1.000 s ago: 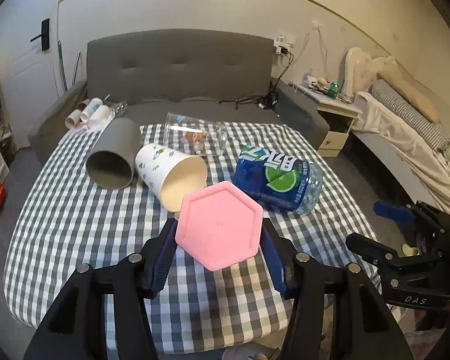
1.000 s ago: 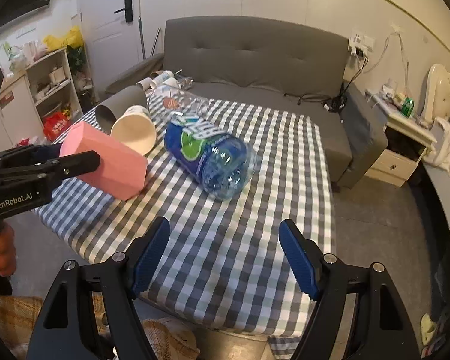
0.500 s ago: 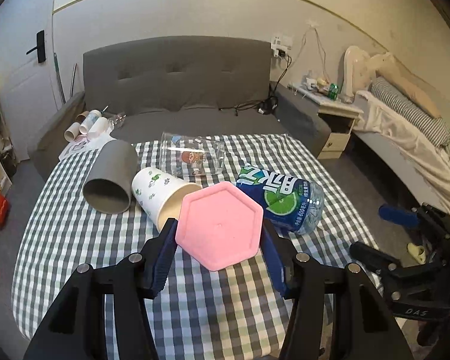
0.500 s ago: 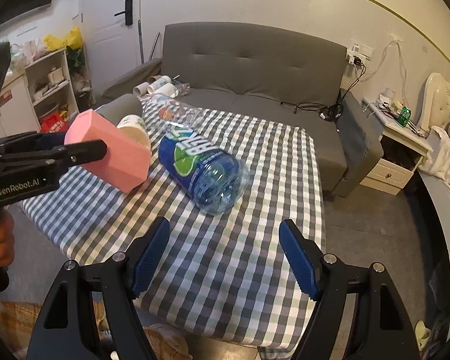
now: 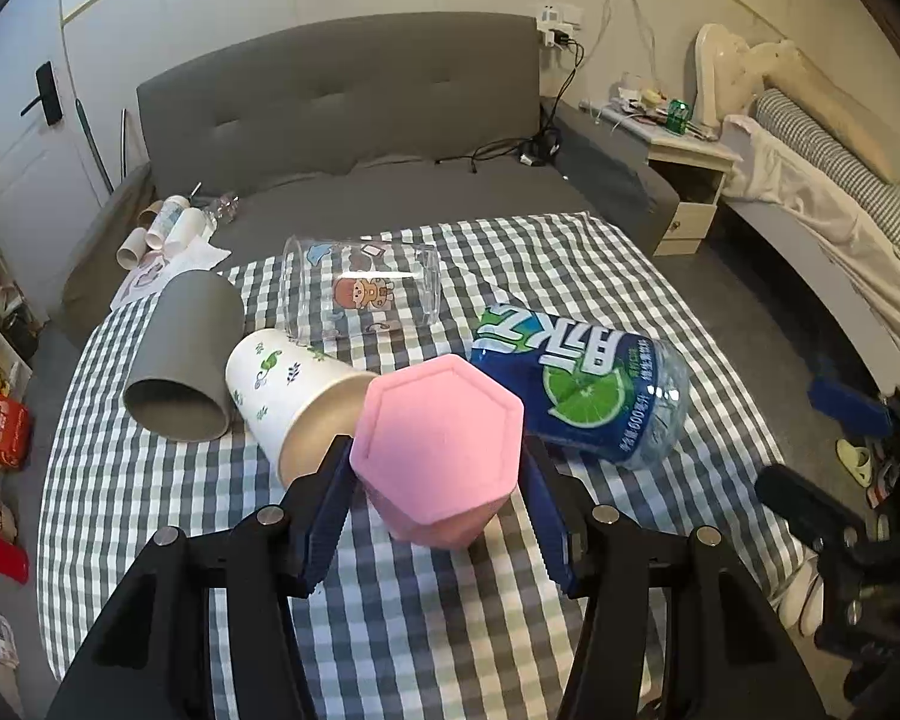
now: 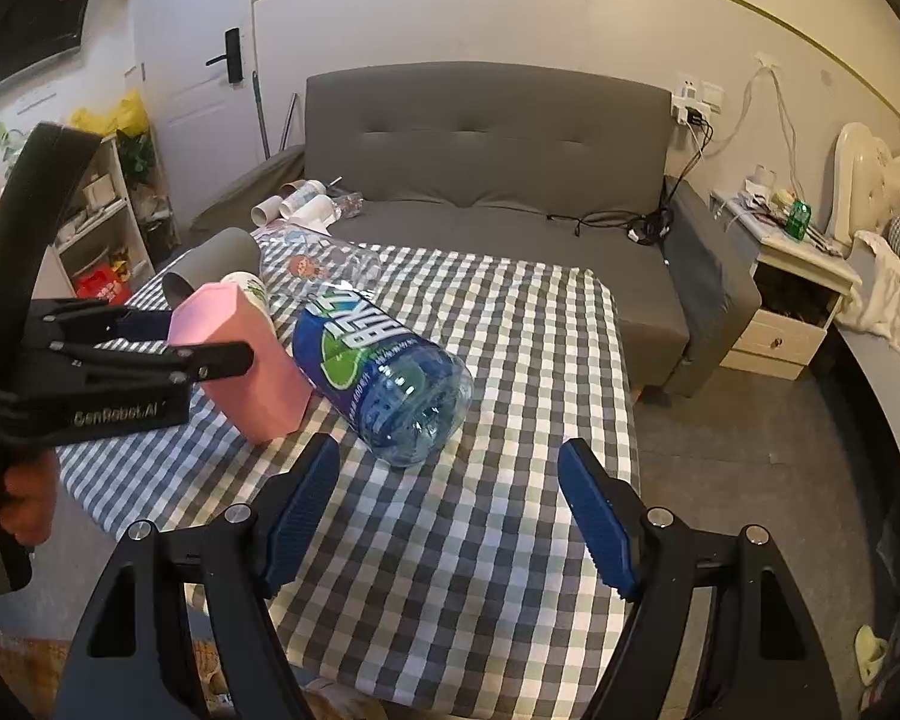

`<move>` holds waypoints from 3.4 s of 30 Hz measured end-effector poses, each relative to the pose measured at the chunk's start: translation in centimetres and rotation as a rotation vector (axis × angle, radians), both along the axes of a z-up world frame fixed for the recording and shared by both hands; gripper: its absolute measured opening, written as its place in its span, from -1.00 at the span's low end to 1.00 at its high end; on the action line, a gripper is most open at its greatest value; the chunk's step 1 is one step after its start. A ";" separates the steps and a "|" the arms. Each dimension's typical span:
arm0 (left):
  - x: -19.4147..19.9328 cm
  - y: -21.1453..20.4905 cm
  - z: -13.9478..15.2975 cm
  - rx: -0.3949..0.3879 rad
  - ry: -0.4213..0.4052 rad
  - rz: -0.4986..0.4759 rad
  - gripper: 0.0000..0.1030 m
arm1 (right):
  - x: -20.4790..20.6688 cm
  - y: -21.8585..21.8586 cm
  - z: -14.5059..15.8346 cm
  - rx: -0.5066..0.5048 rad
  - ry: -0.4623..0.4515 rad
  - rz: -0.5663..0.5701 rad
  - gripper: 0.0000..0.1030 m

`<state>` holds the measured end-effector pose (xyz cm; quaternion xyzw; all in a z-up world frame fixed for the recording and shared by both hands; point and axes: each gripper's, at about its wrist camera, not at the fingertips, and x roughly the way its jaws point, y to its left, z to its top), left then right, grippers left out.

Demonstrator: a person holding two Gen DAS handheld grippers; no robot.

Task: Flip cup upside down

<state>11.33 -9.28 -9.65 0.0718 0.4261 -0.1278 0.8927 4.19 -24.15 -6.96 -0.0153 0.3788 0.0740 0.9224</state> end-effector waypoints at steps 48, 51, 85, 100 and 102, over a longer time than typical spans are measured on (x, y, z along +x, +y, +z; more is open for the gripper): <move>-12.8 12.4 6.3 -0.170 -0.373 0.246 1.00 | -5.8 2.8 5.1 -0.013 -0.211 -0.162 1.00; -12.8 12.6 6.3 -0.180 -0.372 0.250 1.00 | -5.9 3.1 5.0 -0.007 -0.213 -0.146 1.00; -13.2 12.1 5.9 -0.154 -0.371 0.237 1.00 | -6.4 3.6 5.6 0.012 -0.233 -0.102 1.00; -13.0 11.7 6.1 -0.145 -0.369 0.227 1.00 | -6.2 3.9 5.4 -0.001 -0.227 -0.094 1.00; -12.9 11.6 6.1 -0.146 -0.369 0.226 1.00 | -6.2 3.9 5.3 -0.001 -0.223 -0.093 1.00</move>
